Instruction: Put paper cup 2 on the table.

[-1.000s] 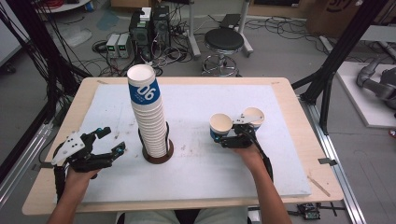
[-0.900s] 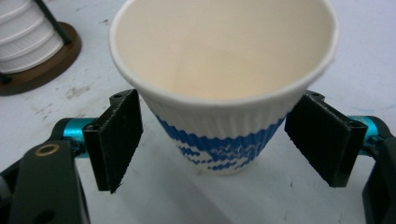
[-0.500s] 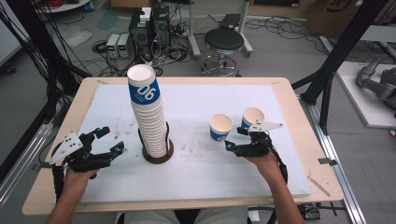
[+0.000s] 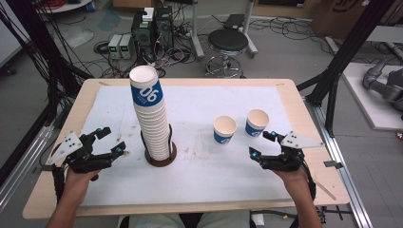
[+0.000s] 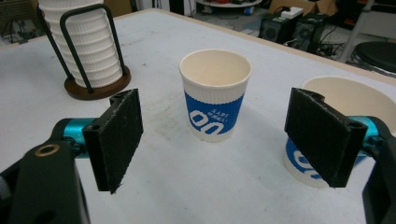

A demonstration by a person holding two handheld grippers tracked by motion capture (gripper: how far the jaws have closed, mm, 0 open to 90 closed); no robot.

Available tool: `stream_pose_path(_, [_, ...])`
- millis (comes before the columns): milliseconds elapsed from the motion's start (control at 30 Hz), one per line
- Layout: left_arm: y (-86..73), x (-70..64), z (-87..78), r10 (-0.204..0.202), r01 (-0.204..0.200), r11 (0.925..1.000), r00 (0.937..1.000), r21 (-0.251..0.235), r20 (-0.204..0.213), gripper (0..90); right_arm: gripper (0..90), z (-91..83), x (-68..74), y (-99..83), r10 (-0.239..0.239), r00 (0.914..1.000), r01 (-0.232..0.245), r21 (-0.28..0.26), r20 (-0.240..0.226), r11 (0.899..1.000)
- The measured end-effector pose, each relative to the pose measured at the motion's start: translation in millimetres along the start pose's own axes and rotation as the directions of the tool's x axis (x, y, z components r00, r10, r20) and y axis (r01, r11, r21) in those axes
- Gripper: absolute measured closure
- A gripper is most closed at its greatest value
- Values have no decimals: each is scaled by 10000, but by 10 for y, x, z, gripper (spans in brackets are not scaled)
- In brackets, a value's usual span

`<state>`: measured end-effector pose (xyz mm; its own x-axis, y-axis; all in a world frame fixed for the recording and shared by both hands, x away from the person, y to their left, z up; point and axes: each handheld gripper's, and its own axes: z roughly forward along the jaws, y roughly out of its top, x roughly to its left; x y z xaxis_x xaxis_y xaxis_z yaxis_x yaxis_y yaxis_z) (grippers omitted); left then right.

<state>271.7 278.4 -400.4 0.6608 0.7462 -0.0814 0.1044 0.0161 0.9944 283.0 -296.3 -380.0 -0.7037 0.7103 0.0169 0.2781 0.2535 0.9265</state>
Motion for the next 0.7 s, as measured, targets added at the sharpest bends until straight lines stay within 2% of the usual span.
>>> stream_pose_path(333, [12, -1, -38, 34, -35, 10000, 9999, -60, -105, 180, 198, -293, 36, -39, 179, 9985, -160, -370, 513, 9992])
stream_pose_path(700, [5, -39, -82, 84, -84, 9999, 10000, -74, -10, 180, 198, -328, 70, -93, 416, 9969, -377, -589, 670, 9976])
